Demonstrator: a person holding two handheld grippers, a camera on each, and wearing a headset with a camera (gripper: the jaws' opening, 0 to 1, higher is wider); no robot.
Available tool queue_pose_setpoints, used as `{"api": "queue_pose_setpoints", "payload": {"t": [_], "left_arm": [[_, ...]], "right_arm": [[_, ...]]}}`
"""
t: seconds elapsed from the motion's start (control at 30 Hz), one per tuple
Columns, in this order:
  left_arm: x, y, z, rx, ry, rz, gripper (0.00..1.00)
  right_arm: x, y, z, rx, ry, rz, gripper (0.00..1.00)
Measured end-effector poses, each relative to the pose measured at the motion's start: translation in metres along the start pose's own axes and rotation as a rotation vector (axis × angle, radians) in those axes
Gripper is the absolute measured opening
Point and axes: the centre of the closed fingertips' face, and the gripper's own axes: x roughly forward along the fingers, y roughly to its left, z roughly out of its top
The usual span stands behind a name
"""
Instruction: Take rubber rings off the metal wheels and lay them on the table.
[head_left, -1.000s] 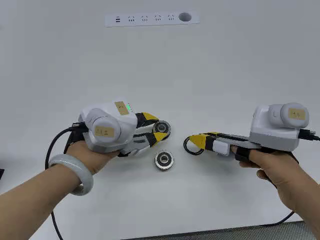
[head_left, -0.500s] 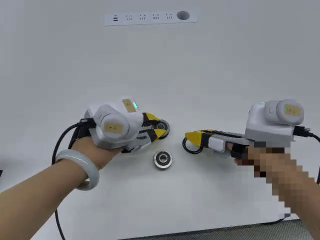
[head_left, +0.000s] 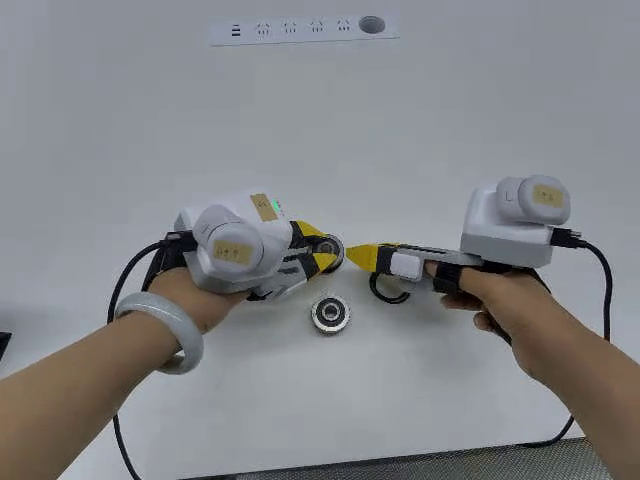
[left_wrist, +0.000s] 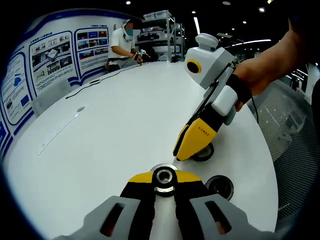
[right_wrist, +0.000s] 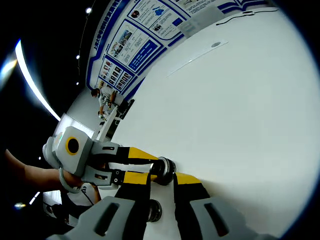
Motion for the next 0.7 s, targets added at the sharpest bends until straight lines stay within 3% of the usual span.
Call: {"api": "queue_pose_setpoints", "payload": {"t": [0.23, 0.7], "left_arm": [[-0.001, 0.000, 0.000, -0.004, -0.006, 0.001, 0.14], [-0.001, 0.000, 0.000, -0.012, -0.013, 0.001, 0.13]], "right_arm": [[0.010, 0.000, -0.002, 0.057, 0.024, 0.023, 0.22], [0.013, -0.001, -0.006, 0.155, 0.043, 0.048, 0.23]]}}
